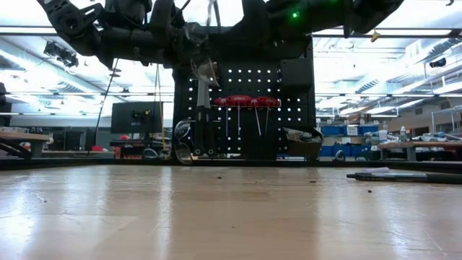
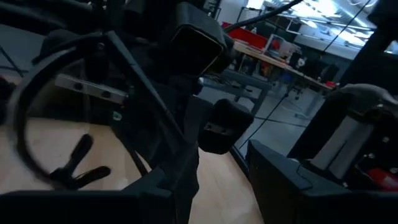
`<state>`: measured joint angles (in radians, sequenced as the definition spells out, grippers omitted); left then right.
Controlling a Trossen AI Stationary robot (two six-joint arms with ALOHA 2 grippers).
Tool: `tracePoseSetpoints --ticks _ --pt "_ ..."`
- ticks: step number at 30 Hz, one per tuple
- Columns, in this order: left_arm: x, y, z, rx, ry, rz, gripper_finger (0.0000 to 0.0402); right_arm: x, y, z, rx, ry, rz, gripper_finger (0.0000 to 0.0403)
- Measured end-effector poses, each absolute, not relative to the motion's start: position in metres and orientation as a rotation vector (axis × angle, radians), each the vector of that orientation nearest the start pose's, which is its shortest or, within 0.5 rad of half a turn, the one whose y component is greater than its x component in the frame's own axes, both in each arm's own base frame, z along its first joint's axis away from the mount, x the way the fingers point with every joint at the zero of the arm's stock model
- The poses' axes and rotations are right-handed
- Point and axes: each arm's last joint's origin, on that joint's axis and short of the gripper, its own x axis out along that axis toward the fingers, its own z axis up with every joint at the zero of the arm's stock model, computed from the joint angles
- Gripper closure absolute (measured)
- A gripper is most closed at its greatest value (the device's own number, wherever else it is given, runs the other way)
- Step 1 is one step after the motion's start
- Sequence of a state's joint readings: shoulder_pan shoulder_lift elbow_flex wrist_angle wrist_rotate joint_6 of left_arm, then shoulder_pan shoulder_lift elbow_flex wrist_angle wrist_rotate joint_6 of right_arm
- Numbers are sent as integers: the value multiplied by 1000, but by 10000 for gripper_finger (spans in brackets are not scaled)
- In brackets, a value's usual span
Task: Hang tools onto peg board
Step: Hang the glasses on the pegboard
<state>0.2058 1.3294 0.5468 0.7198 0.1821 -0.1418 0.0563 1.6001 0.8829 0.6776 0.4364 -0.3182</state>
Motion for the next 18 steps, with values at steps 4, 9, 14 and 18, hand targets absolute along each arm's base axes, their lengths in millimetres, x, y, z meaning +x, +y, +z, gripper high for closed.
tracePoseSetpoints --ticks 4,9,14,18 --pt "265 49 225 -178 48 6 401 346 7 246 -352 135 -386 252" --pt "264 50 226 -206 33 -8 401 345 8 241 -388 185 -383 254" --pt "264 52 226 -219 32 -6 401 345 13 241 -396 181 -373 254" --pt "265 53 224 -207 40 1 401 345 13 242 -393 171 -371 256"
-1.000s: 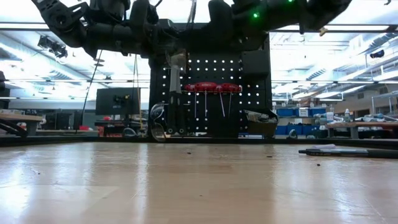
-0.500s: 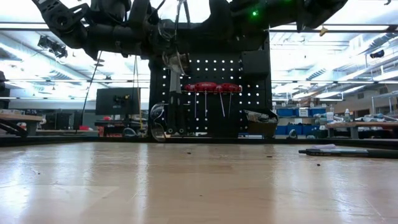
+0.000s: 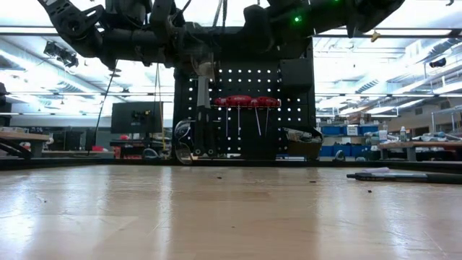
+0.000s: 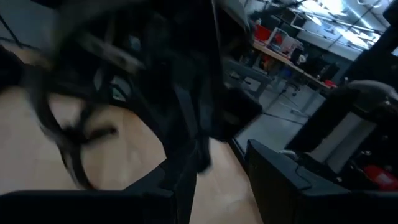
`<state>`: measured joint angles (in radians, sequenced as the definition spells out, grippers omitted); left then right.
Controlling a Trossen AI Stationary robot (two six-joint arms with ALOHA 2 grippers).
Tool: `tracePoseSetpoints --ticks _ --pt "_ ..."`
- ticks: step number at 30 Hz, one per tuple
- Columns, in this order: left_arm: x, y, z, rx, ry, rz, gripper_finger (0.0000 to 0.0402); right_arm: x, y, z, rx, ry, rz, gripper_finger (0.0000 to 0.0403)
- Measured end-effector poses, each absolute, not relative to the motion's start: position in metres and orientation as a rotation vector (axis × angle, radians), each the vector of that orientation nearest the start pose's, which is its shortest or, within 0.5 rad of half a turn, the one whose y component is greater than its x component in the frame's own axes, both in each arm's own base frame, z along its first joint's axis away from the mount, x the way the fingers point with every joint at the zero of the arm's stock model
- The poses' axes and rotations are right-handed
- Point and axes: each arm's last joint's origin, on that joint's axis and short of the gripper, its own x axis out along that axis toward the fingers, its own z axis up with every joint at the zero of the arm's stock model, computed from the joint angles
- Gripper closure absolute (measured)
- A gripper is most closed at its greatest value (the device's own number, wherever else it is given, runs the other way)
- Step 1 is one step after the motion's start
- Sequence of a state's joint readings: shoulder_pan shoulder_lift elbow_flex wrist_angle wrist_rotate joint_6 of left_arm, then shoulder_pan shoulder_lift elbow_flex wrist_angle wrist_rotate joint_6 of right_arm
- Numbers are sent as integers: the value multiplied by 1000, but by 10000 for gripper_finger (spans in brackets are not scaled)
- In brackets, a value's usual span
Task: Hang tools onto peg board
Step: Hang the glasses on the pegboard
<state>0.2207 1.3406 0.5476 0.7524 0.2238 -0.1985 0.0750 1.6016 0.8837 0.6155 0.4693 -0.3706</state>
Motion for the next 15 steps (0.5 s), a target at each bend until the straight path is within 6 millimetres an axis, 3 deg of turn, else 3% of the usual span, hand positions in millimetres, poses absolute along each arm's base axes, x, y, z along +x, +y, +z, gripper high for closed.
tracePoseSetpoints --ticks 10,15 --pt "276 55 206 -212 69 0 401 346 15 246 -381 121 -328 262" --pt "277 56 204 -229 65 -3 401 345 13 246 -382 136 -399 308"
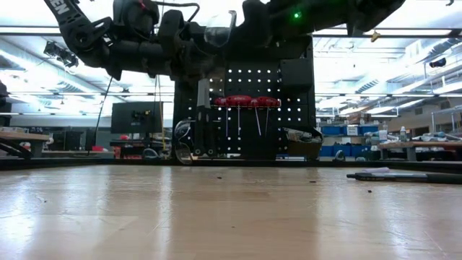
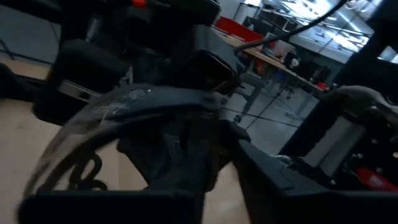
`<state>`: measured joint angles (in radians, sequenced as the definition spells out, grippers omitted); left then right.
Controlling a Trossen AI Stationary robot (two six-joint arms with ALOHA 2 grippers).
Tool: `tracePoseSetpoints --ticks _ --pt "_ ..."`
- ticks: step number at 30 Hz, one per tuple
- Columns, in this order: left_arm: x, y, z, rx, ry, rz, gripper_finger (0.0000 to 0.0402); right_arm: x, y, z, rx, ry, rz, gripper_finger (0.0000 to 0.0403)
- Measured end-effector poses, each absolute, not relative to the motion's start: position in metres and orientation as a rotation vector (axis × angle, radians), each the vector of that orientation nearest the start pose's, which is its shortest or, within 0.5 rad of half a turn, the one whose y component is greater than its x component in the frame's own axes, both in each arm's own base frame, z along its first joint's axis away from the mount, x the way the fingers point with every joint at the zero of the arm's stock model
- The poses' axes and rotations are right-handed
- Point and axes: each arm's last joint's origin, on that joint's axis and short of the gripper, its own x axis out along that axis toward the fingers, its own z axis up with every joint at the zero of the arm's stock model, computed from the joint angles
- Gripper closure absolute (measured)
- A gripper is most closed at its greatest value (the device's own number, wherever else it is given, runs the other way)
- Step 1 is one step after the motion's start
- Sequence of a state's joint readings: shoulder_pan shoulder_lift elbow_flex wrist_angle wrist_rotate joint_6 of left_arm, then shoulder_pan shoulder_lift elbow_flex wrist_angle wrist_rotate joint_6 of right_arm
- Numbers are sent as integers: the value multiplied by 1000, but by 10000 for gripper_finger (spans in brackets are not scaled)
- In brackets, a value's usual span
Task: Hang tools onto peg board
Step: Hang the glasses on the pegboard
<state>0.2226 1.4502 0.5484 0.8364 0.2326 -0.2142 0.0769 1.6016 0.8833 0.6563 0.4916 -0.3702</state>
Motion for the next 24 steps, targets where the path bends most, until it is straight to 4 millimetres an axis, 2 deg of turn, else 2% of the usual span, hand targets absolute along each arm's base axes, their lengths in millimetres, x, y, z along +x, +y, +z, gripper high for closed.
tracePoseSetpoints --ticks 4,5,10,15,20,24 --pt "278 56 205 -228 59 9 401 345 13 245 -383 141 -404 378" --pt "278 56 205 -227 59 11 399 345 13 245 -384 143 -404 384" --pt "278 57 205 -207 58 49 375 345 12 245 -351 141 -419 377" --pt "277 59 204 -150 59 86 307 344 10 243 -335 158 -464 385" --pt "272 64 210 -59 64 255 240 342 8 242 -316 179 -571 385" --pt "263 63 216 51 139 404 207 337 5 246 -293 201 -672 385"
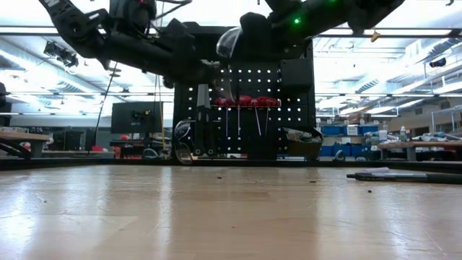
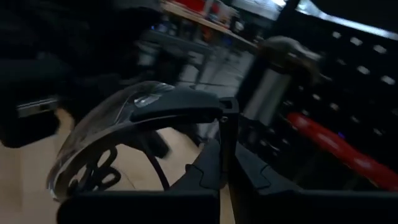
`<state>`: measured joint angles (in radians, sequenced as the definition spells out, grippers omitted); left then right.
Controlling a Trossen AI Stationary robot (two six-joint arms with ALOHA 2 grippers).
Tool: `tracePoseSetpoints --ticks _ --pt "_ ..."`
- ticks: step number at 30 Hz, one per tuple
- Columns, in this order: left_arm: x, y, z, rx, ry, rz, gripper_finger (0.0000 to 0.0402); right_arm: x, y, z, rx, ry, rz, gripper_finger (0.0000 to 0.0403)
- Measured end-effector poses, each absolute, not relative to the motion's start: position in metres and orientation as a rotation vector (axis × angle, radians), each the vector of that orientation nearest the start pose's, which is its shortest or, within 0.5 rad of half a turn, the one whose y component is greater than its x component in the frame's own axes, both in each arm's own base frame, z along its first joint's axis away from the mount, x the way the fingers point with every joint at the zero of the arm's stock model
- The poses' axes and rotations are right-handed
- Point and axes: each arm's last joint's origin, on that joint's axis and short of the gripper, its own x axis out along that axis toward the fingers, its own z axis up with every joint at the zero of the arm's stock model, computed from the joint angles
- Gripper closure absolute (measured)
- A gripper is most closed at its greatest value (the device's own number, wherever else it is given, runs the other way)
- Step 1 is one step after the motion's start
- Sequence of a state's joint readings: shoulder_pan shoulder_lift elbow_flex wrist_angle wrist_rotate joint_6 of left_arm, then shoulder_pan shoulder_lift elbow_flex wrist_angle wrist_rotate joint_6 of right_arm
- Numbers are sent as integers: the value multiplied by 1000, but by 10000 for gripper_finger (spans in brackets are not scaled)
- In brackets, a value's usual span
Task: Hang tools onto peg board
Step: Hang the glasses on the pegboard
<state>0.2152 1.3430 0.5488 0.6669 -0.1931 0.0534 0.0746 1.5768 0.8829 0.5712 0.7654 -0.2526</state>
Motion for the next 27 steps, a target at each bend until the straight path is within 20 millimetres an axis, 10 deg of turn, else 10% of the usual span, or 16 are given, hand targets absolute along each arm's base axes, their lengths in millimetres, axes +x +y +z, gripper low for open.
tracePoseSetpoints --ticks 27 --pt "298 32 211 46 153 403 45 331 -17 248 -87 165 -790 382"
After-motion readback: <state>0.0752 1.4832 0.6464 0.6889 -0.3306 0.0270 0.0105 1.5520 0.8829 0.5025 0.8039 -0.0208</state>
